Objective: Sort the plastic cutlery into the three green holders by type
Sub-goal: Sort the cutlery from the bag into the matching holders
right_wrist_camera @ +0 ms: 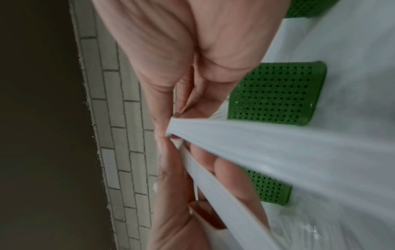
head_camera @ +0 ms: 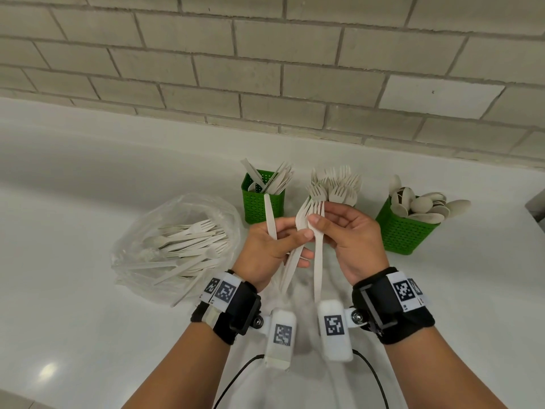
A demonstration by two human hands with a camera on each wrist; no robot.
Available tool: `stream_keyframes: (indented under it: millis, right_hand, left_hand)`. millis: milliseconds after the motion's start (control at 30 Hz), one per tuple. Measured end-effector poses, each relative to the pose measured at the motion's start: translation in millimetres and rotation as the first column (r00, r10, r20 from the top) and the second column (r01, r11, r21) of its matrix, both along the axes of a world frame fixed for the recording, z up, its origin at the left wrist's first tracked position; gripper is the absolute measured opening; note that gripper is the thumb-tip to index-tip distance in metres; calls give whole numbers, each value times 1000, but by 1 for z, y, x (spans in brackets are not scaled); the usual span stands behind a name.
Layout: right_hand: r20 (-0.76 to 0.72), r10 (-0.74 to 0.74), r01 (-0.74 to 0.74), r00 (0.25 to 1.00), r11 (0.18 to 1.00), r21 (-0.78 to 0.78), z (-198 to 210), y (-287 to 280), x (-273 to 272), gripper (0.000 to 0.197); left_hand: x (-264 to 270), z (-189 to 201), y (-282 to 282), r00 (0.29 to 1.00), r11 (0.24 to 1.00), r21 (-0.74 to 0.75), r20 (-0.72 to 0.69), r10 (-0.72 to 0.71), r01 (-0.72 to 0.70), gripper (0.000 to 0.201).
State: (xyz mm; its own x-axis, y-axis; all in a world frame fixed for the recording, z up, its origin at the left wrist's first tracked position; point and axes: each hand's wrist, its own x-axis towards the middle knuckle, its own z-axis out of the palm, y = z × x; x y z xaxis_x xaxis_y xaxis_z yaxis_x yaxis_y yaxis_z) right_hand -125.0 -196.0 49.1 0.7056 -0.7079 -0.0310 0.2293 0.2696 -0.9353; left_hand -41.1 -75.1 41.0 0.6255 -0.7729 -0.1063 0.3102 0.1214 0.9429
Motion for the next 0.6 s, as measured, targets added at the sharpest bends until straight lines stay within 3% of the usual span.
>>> stream_keyframes:
  millis: [167, 333, 500, 600]
  right_hand:
    - [-83, -2, -6, 997, 995, -97, -1, -4, 0, 33]
    - [-44, 4, -7, 999, 997, -82, 1, -9, 0, 33]
    - [-107, 89, -112, 990, 966, -232, 4, -4, 0, 13]
    - [-74, -9, -12, 997, 959, -282, 8, -11, -1, 5]
  left_hand:
    - [0, -2, 2, 1000, 999, 24, -9, -21, 22, 15]
    - [1, -1, 1, 1000, 999, 32, -28, 2, -1, 22]
    - [1, 2, -1, 997, 997, 49, 51, -64, 62, 33]
    - [4, 1, -2, 991, 996, 73, 128, 38, -48, 45]
